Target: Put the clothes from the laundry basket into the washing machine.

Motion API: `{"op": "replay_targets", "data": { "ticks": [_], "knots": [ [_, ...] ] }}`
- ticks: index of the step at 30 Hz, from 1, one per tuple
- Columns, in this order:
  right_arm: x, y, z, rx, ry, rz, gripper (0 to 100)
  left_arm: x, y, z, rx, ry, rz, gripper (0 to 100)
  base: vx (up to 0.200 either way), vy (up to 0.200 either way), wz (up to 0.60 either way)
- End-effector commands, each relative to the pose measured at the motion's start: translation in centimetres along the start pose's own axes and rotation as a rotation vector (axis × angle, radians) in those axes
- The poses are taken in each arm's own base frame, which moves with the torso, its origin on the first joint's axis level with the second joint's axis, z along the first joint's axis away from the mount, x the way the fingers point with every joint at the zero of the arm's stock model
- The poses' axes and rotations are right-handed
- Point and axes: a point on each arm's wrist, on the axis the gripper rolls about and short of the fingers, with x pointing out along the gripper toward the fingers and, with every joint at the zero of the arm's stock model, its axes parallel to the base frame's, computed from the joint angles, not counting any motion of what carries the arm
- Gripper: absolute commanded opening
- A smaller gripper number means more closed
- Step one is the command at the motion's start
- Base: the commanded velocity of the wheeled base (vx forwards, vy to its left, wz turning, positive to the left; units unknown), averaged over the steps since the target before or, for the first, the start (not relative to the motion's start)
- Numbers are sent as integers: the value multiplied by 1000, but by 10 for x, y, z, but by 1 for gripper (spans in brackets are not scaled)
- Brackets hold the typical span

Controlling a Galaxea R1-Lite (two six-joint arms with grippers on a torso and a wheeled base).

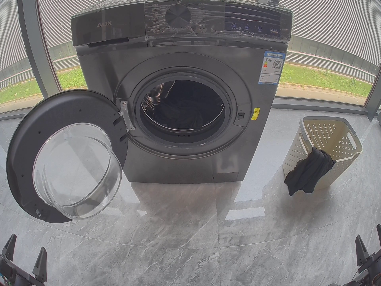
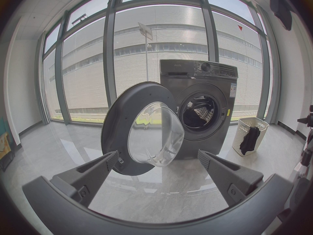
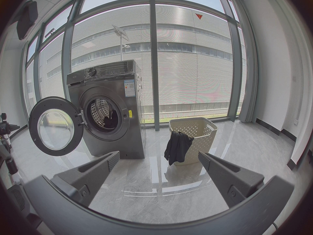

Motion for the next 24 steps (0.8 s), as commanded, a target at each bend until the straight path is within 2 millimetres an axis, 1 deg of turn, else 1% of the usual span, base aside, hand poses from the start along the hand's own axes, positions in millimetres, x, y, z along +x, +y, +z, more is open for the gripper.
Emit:
{"op": "replay_targets", "data": {
  "ticks": [1, 4, 5, 7, 9, 10, 11, 18, 24],
  "knots": [
    [-1, 0, -2, -4, -6, 4, 100, -3, 0, -7, -6, -25, 13, 100, 0, 0, 0],
    [-1, 0, -2, 0, -14, 0, 100, -4, 0, -7, -8, -3, 2, 100, 0, 0, 0],
    [-1, 0, -2, 2, -17, -5, 100, -5, 0, -8, 33, 13, -3, 100, 0, 0, 0],
    [-1, 0, -2, -1, -16, -3, 100, -5, 0, -8, 35, 14, -9, 100, 0, 0, 0],
    [-1, 0, -3, -24, 0, 22, 100, -4, -2, -10, 7, 20, -70, 100, 0, 0, 0],
    [-1, 0, -3, -24, 0, 22, 100, -4, -2, -10, 7, 20, -70, 100, 0, 0, 0],
    [1, 1, -3, -52, 16, 56, 100, -3, -3, -13, 12, 31, -138, 100, 0, 0, 0],
    [5, 1, -2, -47, 76, 65, 100, -3, -3, -13, 16, 31, -123, 100, 0, 0, 0],
    [1, 1, -3, -17, 10, 23, 100, -4, -3, -13, 6, 30, -121, 100, 0, 0, 0]
  ]
}}
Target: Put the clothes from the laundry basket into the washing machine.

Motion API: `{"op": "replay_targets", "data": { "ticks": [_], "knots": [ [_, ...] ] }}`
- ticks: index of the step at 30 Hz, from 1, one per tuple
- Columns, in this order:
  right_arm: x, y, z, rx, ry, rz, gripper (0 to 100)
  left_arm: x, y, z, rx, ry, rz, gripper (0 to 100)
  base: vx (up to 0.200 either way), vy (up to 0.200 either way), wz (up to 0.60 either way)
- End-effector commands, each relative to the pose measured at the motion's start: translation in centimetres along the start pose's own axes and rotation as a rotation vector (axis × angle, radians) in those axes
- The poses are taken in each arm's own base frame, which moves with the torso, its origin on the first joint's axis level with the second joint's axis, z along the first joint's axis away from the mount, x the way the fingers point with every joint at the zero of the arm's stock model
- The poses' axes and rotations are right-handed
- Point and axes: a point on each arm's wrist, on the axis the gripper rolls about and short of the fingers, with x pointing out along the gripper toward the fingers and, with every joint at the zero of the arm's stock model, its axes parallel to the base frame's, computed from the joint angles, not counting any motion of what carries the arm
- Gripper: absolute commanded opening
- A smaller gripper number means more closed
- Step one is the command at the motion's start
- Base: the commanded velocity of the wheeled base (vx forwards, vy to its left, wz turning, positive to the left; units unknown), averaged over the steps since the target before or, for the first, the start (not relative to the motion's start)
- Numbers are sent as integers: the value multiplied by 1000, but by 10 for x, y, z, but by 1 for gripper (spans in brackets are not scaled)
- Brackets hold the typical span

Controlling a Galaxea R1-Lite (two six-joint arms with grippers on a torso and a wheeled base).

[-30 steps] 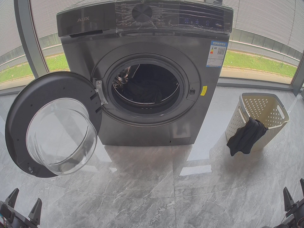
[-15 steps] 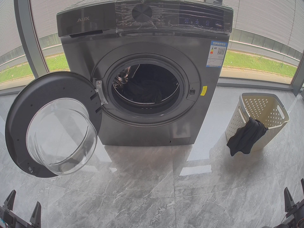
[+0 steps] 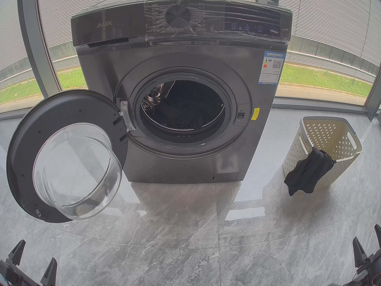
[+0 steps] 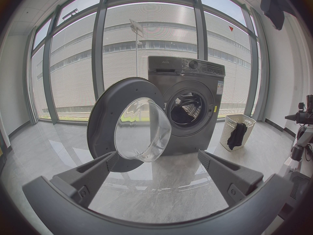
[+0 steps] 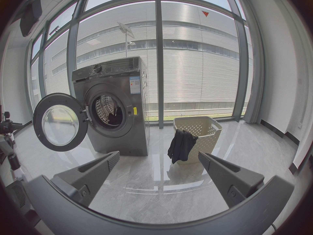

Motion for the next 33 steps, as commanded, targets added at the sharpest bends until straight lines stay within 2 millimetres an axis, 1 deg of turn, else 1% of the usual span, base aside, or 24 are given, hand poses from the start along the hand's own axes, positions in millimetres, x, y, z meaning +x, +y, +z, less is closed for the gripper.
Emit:
{"op": "replay_targets", "data": {
  "ticks": [1, 33],
  "knots": [
    [0, 0, -4, 2, -14, -18, 100, 0, 0, -5, 0, 5, 1, 100, 0, -200, 0],
    [-2, 0, -4, -9, -30, -10, 100, 1, 0, -5, 10, 7, 6, 100, 0, -200, 0]
  ]
}}
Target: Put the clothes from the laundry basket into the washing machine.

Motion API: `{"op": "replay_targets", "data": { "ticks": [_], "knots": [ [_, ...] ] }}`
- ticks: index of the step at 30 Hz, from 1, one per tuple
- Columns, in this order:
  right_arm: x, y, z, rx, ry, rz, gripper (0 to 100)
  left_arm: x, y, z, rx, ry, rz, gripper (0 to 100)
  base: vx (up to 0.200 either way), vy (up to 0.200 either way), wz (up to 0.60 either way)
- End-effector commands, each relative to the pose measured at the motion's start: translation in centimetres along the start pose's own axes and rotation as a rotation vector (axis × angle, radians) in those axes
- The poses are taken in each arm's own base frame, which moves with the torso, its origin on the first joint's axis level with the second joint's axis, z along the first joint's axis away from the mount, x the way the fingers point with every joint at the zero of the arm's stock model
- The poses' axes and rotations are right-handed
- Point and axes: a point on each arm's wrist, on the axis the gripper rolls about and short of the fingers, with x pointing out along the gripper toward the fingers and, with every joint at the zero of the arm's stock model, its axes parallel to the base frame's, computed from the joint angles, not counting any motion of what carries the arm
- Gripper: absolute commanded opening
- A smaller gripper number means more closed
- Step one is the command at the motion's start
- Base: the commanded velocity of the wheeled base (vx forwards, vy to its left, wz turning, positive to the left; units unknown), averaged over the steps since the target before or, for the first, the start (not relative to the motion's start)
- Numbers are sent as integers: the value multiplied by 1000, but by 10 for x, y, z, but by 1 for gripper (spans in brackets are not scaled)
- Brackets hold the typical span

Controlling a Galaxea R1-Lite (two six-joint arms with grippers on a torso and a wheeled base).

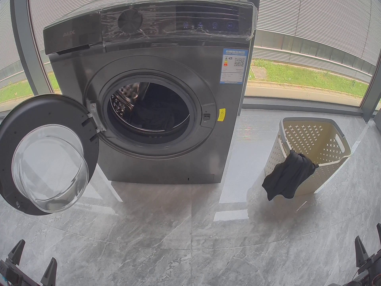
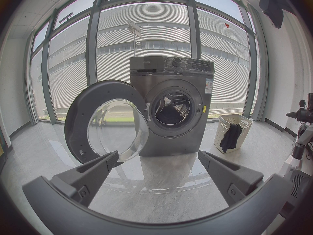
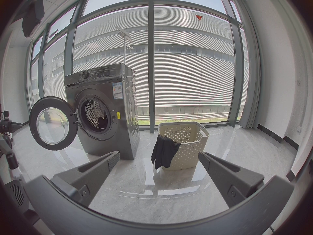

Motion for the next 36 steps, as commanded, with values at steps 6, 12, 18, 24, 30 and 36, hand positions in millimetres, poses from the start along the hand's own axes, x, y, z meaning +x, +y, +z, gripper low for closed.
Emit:
{"op": "replay_targets", "data": {
  "ticks": [6, 12, 18, 24, 30, 36],
  "knots": [
    [1, 0, -4, 0, 11, 0, 100, 0, 0, -5, -4, 5, 0, 100, 0, 0, 0],
    [1, 0, -4, 0, 11, 0, 100, 0, 0, -5, -1, 5, 0, 100, 0, 0, 0],
    [1, 0, -4, 0, 11, 0, 100, 0, 0, -5, -2, 6, -1, 100, 0, -100, 0],
    [1, 0, -4, 0, 11, 0, 100, 0, 0, -5, -7, 5, 0, 100, 0, -200, 0],
    [1, 0, -4, 0, 11, 0, 100, 0, 0, -5, -2, 5, 0, 100, 0, 0, 0],
    [1, 0, -4, 0, 11, 0, 100, 0, 0, -5, -7, 5, 0, 100, 0, -200, 0]
  ]
}}
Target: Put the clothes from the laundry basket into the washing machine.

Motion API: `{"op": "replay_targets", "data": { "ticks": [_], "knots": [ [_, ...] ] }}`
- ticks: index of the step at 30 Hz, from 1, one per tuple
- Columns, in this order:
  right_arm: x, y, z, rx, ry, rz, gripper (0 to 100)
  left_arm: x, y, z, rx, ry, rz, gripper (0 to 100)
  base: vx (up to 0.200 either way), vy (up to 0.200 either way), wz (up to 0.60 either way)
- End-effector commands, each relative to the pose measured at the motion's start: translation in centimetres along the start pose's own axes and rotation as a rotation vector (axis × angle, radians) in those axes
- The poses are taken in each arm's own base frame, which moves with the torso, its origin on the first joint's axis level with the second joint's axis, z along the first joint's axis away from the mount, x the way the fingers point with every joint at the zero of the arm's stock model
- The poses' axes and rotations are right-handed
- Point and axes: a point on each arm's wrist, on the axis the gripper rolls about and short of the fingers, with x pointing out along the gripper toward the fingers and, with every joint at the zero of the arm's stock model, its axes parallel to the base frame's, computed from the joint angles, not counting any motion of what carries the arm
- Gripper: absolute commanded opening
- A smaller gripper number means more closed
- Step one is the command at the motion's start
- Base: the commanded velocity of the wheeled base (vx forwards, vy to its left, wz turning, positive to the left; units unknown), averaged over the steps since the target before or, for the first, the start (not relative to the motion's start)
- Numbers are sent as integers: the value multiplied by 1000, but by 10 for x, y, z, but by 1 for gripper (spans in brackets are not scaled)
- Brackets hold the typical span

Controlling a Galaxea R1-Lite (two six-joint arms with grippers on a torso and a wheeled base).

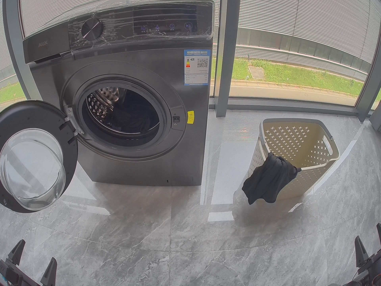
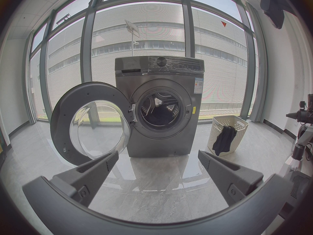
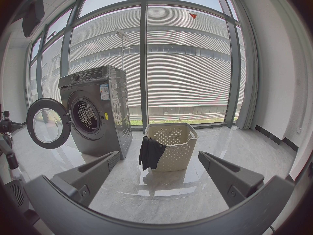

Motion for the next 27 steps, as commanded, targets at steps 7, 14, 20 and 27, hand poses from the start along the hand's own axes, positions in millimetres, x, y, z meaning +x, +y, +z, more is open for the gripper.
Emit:
{"op": "replay_targets", "data": {
  "ticks": [7, 14, 20, 27],
  "knots": [
    [1, 0, -5, 0, 11, 0, 100, 0, 0, -5, 1, 4, 1, 100, 0, -171, 0],
    [1, 0, -5, 0, 11, 0, 100, 0, 0, -5, 1, 3, -1, 100, 0, 0, 0],
    [1, 0, -4, 0, 9, 0, 100, 0, 0, -5, 1, 3, -1, 100, 0, 0, 0],
    [1, 0, -5, 0, 11, 0, 100, 0, 0, -5, 5, 3, -2, 100, 0, 0, 0]
  ]
}}
